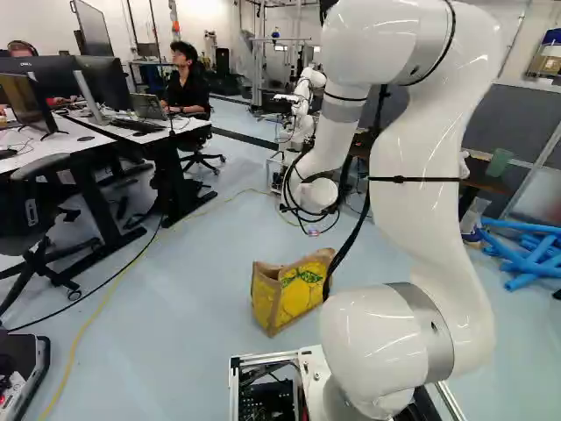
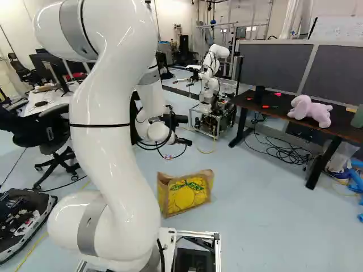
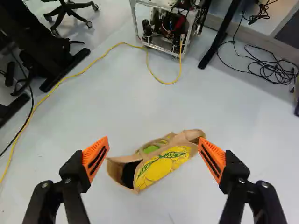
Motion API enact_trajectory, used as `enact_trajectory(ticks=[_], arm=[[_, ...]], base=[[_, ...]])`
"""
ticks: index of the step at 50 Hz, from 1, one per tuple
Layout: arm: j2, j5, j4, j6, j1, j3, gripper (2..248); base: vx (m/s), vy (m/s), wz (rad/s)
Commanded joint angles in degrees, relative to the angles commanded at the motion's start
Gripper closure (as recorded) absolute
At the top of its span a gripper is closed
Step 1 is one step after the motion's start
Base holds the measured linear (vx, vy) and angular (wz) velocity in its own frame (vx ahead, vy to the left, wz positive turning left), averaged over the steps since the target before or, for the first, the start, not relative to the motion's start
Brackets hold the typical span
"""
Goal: Pick up the bag on the ground and place it on the table
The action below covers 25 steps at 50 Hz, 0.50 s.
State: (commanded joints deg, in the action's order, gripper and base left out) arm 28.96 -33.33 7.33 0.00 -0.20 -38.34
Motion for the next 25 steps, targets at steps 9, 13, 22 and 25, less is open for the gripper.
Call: enact_trajectory(ticks=[9, 13, 22, 25], arm=[[3.52, 1.06, 0.01, 0.00, 0.13, -3.36, 3], [5.06, 1.69, 0.01, 0.00, 0.19, -4.85, 3], [8.47, 4.08, 0.01, 0.00, 0.22, -8.26, 3], [9.58, 5.01, 0.01, 0.00, 0.23, -9.40, 3]], base=[[0.000, 0.000, 0.000], [0.000, 0.000, 0.000], [0.000, 0.000, 0.000], [0.000, 0.000, 0.000]])
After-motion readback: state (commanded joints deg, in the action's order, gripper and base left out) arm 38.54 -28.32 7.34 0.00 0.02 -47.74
